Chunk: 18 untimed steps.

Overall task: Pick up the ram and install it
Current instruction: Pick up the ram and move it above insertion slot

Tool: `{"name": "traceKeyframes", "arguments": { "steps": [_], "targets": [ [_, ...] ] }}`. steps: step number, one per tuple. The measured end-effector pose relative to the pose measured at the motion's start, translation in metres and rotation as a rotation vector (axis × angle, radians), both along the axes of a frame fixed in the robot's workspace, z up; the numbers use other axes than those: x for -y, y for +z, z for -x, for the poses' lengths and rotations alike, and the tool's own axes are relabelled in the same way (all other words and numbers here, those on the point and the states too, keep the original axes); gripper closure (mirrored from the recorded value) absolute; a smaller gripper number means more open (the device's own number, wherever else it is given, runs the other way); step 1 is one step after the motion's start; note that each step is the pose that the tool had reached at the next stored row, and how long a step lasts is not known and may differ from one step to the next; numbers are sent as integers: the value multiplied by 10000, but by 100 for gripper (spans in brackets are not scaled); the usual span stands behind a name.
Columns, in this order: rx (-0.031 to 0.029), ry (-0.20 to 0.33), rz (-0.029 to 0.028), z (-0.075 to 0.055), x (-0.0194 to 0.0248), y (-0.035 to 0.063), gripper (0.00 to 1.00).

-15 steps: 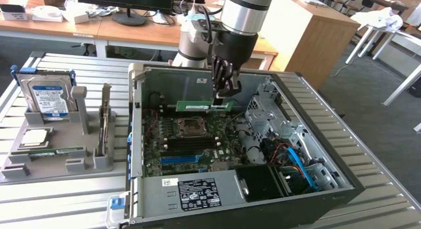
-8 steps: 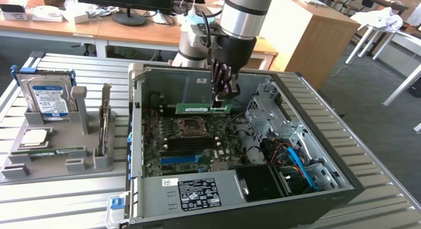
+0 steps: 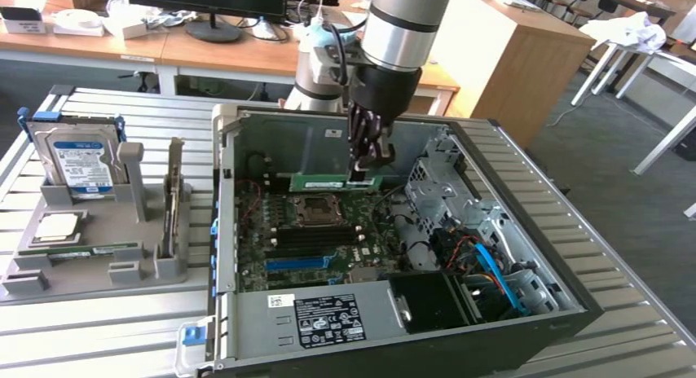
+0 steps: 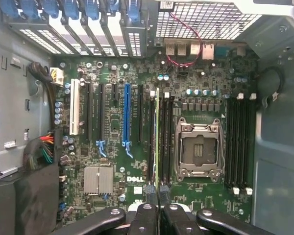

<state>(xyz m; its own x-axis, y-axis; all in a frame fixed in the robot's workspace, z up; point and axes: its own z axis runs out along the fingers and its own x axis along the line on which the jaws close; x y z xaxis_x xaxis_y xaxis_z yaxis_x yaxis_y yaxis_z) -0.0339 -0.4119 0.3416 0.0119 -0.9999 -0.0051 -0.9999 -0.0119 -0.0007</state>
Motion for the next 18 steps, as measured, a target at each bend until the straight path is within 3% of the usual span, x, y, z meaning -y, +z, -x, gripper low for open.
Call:
{"name": "traceKeyframes", "arguments": {
  "steps": [18],
  "targets": [
    [-1,0,2,0,0,-106,88]
  ]
}}
